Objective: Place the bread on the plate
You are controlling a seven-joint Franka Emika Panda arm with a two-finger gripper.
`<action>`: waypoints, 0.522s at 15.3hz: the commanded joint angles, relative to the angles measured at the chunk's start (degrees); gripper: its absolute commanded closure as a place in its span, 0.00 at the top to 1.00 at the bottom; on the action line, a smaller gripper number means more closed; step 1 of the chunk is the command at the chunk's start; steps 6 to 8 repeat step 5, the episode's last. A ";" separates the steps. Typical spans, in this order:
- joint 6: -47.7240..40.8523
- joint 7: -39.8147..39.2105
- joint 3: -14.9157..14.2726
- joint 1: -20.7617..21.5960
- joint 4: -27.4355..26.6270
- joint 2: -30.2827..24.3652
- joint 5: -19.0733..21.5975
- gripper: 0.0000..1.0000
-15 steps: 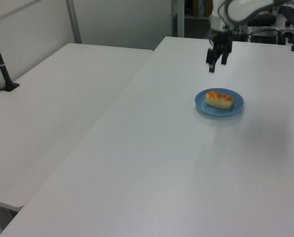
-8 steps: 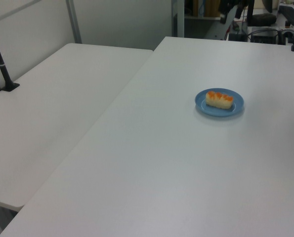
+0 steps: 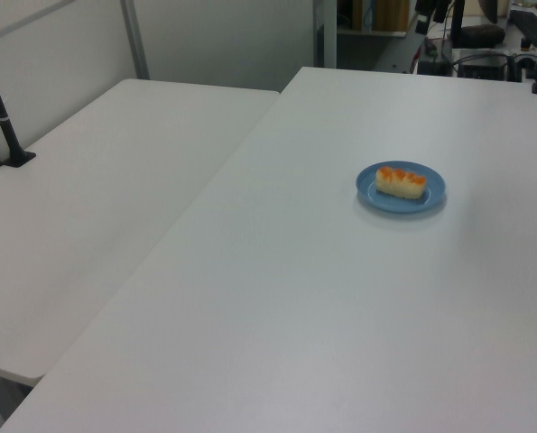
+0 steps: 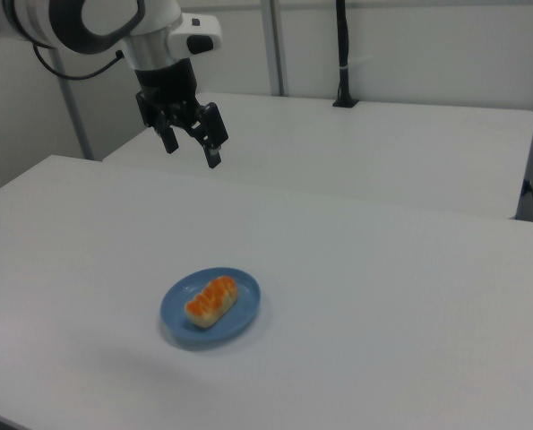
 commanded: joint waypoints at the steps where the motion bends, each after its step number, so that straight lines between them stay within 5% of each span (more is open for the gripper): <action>1: -1.07 -4.03 0.49 0.50 -0.22 0.84 -0.79 1.00; 8: -1.16 -4.11 0.75 -0.29 -0.22 0.75 -0.44 1.00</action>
